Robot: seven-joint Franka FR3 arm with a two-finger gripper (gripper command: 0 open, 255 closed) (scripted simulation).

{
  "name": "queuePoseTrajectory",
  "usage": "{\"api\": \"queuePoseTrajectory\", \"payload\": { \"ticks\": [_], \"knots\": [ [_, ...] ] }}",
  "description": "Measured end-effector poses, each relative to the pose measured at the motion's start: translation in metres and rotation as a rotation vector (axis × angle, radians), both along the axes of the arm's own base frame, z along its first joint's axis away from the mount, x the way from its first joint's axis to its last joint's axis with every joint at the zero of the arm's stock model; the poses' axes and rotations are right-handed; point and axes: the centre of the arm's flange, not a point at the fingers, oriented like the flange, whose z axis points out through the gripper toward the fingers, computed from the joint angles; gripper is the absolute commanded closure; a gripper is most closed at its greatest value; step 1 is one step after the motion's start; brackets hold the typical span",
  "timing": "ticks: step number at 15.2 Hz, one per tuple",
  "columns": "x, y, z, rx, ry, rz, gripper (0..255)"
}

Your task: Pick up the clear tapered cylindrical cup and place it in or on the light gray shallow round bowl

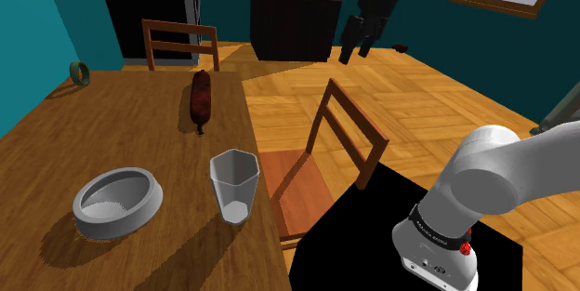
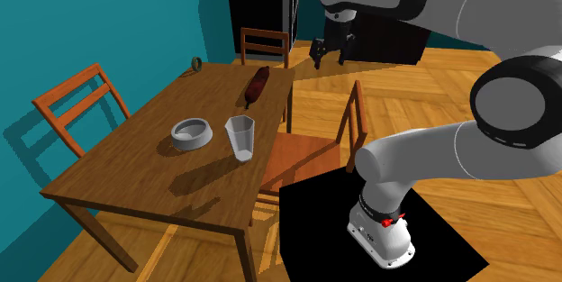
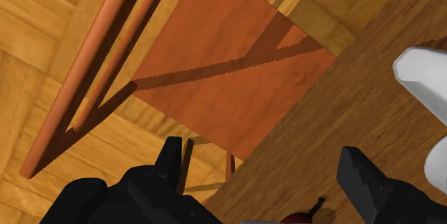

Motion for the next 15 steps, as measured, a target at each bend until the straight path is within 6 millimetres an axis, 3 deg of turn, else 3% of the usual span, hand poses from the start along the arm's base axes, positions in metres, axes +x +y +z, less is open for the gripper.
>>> {"api": "queuePoseTrajectory", "payload": {
  "ticks": [3,10,15],
  "knots": [
    [0.002,0.011,-0.012,0.007,0.001,-0.001,0],
    [0.011,0.072,-0.062,0.048,0.001,-0.009,0],
    [0.02,0.127,-0.098,0.079,0.002,-0.015,0]
  ]
}}
